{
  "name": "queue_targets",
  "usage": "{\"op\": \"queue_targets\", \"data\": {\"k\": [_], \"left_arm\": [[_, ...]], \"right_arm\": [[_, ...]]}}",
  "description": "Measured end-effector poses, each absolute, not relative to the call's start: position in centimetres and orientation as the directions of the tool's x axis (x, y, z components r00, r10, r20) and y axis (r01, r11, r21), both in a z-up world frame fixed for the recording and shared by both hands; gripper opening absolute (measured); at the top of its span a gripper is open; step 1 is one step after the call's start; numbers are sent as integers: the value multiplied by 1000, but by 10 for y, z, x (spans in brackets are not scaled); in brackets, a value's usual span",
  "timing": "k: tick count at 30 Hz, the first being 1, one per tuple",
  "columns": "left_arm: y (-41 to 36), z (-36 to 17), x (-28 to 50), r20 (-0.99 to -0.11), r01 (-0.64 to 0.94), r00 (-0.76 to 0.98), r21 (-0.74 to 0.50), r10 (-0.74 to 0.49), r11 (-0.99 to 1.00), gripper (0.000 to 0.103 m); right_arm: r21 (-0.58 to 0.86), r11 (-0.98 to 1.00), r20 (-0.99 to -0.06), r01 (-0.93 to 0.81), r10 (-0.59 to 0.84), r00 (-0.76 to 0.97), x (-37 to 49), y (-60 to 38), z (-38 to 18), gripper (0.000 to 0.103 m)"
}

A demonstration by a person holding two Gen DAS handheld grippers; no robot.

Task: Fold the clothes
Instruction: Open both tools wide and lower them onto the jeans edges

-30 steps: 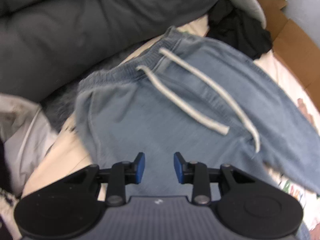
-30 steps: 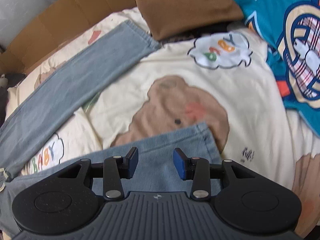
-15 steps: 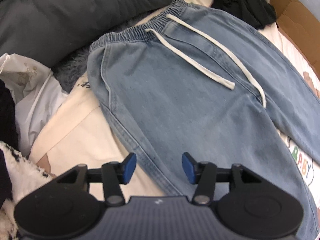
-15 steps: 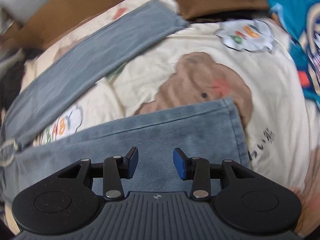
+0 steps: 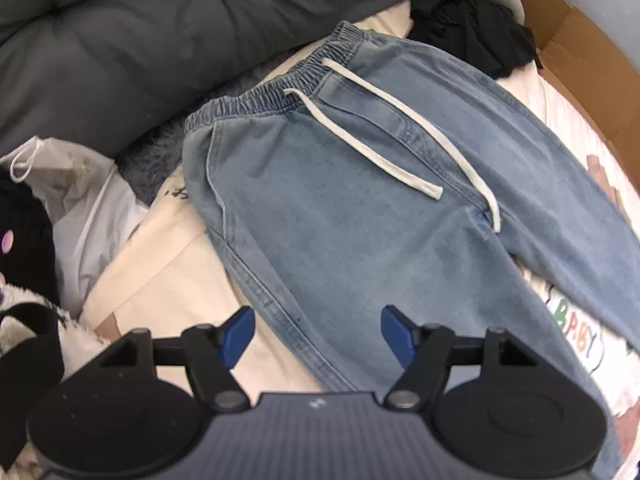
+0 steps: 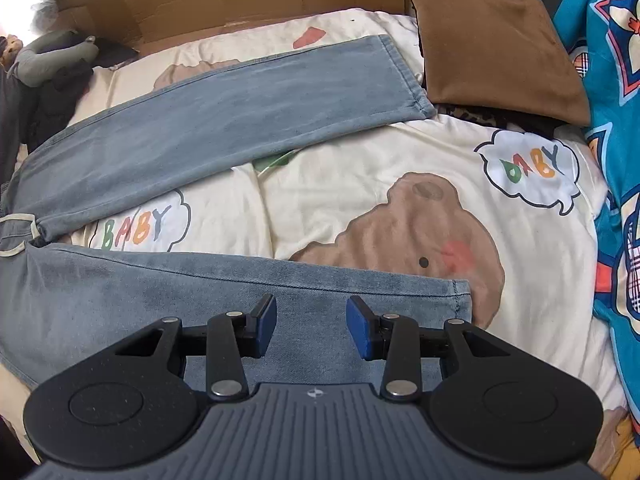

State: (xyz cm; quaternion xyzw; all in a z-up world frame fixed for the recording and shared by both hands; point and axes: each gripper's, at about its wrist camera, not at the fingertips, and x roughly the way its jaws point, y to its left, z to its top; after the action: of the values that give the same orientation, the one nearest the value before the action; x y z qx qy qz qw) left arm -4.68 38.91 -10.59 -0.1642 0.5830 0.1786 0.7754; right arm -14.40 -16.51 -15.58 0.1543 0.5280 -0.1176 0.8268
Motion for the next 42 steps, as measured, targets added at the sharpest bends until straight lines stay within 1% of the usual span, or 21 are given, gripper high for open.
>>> {"op": "queue_targets", "data": {"k": [3, 6, 8, 9, 10, 11, 13, 14, 15, 16, 17, 19, 23, 28, 30, 37, 42], "left_arm": [[392, -102, -48, -963, -478, 257, -53, 82, 877, 73], [395, -101, -49, -964, -490, 250, -44, 92, 871, 78], [397, -102, -51, -965, -490, 241, -31, 102, 871, 79], [398, -102, -51, -966, -488, 238, -29, 100, 872, 79], [399, -103, -52, -967, -485, 234, -27, 100, 874, 79], [400, -105, -52, -968, -481, 229, -22, 101, 876, 79], [402, -107, -54, -970, -480, 219, -11, 108, 877, 80], [404, -109, -54, -971, -484, 213, -6, 111, 875, 80], [405, -111, -55, -972, -492, 207, -5, 112, 871, 80], [407, -112, -57, -973, -500, 203, -6, 111, 866, 80], [408, -114, -58, -974, -507, 198, -5, 111, 862, 80], [411, -116, -60, -975, -519, 190, -4, 111, 854, 80], [412, -118, -64, -976, -536, 184, -2, 114, 844, 80], [409, -116, -71, -975, -542, 201, -28, 97, 840, 80], [408, -117, -73, -975, -535, 202, -28, 96, 844, 80], [408, -121, -77, -976, -548, 199, -39, 85, 836, 80], [405, -123, -75, -978, -535, 187, -24, 91, 844, 80]], "right_arm": [[124, 935, -912, 333, -25, 409, -141, -159, -152, 47], [126, 945, -917, 302, -5, 399, -137, -153, -149, 47], [122, 950, -918, 286, -2, 397, -136, -150, -147, 48], [118, 953, -918, 279, -3, 396, -136, -149, -146, 50], [119, 954, -917, 275, -1, 399, -136, -148, -146, 55], [127, 953, -914, 275, 5, 405, -137, -148, -146, 58], [139, 951, -912, 278, 14, 410, -139, -148, -148, 73], [139, 950, -914, 280, 14, 406, -140, -148, -150, 76], [138, 949, -916, 283, 14, 402, -141, -148, -153, 84], [138, 949, -918, 285, 14, 397, -143, -149, -156, 89], [143, 949, -919, 281, 22, 393, -145, -149, -160, 90], [156, 951, -922, 268, 43, 384, -150, -149, -168, 90], [159, 976, -932, 149, 99, 347, -161, -133, -187, 90], [206, 978, -945, 25, 192, 267, -166, -104, -210, 80], [213, 977, -946, -23, 212, 246, -169, -93, -216, 78], [171, 955, -965, -245, 212, 153, -180, -46, -229, 78], [168, 940, -969, -296, 212, 124, -183, -32, -237, 78]]}}
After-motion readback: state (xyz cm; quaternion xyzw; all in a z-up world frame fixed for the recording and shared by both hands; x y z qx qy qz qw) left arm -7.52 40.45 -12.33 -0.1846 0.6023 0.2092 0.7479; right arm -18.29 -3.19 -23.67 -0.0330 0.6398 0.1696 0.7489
